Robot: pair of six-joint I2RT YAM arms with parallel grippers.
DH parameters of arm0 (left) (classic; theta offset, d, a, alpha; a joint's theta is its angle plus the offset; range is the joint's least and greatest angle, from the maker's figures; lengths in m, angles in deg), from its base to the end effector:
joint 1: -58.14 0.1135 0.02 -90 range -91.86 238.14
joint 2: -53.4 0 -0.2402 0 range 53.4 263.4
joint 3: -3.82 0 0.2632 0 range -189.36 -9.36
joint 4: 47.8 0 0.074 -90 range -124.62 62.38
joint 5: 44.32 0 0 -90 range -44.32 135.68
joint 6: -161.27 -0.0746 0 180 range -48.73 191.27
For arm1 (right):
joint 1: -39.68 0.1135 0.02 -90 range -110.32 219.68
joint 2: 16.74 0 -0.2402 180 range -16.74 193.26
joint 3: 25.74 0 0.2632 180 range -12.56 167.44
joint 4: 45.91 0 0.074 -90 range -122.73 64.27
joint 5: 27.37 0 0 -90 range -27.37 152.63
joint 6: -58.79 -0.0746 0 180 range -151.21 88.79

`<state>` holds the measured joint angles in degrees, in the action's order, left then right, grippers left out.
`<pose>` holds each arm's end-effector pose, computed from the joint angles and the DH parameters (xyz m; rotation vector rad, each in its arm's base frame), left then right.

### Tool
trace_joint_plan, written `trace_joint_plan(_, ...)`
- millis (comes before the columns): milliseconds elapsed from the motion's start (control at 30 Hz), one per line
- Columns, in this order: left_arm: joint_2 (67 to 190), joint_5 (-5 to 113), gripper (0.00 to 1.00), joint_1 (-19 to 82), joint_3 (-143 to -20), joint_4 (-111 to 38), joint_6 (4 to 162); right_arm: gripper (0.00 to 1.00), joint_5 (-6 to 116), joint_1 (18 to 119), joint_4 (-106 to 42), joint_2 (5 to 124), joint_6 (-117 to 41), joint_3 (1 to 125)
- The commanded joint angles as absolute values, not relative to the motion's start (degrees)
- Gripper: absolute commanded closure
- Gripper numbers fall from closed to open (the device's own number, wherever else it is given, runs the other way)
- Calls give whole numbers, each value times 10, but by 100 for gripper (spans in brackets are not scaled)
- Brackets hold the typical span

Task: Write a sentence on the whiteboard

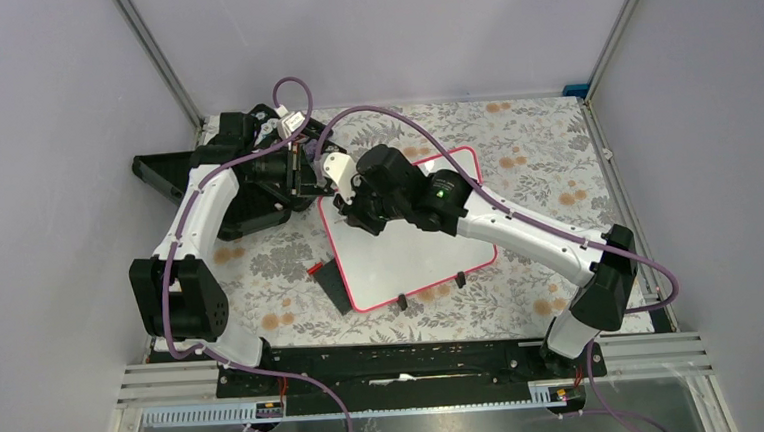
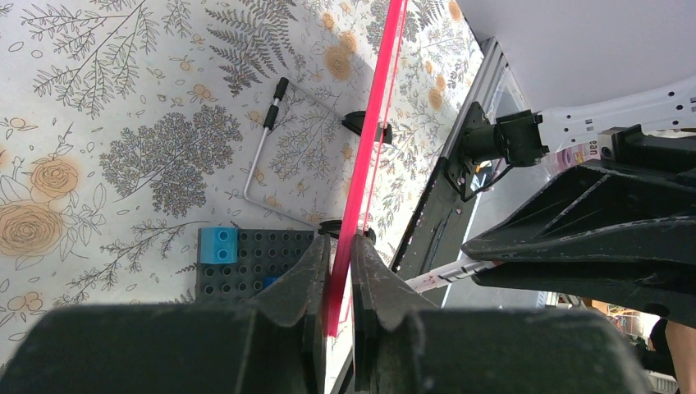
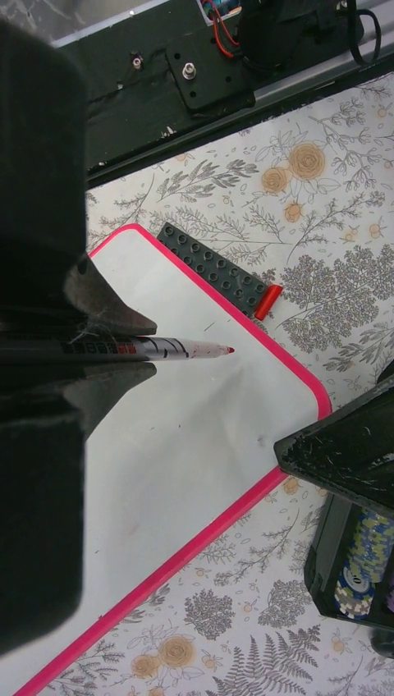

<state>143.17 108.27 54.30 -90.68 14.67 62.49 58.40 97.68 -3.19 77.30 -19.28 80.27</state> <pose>0.3340 -0.0888 0.2838 0.6333 2.1685 -1.3236 0.2189 0.3607 0.3318 -1.2724 1.7406 0.5529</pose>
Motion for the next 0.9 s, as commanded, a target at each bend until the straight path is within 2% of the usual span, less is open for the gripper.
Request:
trace_joint_plan(0,1430,1086,100,545,-909,130,618,100,575,985,-32,764,-193,799)
trace_joint_plan(867,1428,1083,100,544,-905,130,616,100,592,984,-32,792,-184,803)
